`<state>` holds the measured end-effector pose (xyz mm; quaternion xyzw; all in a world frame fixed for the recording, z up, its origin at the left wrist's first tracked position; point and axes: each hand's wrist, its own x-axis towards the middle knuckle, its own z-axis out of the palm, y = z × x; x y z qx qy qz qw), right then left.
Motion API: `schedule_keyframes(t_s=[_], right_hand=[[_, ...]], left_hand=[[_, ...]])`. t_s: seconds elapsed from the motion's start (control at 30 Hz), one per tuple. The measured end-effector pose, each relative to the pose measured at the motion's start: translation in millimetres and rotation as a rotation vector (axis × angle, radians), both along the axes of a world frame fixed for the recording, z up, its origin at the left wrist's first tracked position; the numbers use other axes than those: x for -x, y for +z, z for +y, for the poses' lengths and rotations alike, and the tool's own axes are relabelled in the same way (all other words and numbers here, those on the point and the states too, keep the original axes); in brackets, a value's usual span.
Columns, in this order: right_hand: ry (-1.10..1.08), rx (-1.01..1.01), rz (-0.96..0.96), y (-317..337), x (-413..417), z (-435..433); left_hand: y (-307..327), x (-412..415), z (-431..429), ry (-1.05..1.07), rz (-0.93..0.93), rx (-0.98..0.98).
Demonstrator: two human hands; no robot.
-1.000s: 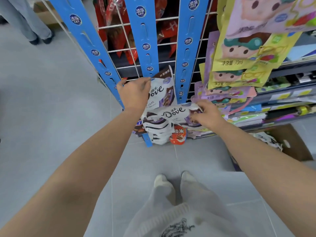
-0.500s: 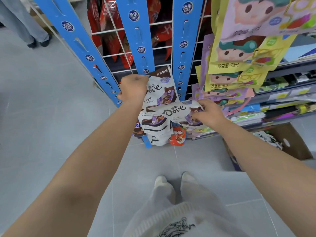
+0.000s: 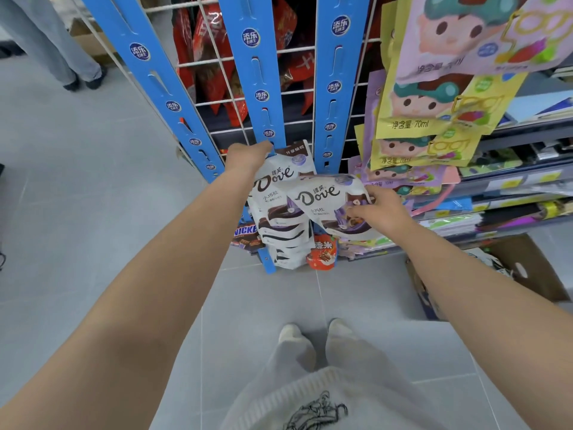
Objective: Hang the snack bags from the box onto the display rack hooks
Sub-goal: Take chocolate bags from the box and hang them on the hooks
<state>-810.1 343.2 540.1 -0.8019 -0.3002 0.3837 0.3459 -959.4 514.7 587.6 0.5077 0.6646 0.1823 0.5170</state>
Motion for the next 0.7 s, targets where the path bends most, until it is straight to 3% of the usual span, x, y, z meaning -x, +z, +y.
schedule_keyframes(t_s=[0.13, 0.23, 0.33, 0.7], right_hand=[[0.015, -0.06, 0.035, 10.4, 0.4, 3.7], [0.014, -0.078, 0.107, 18.3, 4.0, 9.8], [0.036, -0.083, 0.19, 24.3, 9.9, 16.9], [0.031, -0.189, 0.197, 38.0, 27.1, 53.5]], left_hand=[[4.1, 3.8, -15.6, -0.181, 0.277, -0.258], [9.4, 10.8, -27.2, -0.361, 0.18, -0.488], [15.4, 14.9, -32.9, -0.516, 0.27, -0.616], [24.3, 18.3, -13.8, -0.188, 0.103, -0.665]])
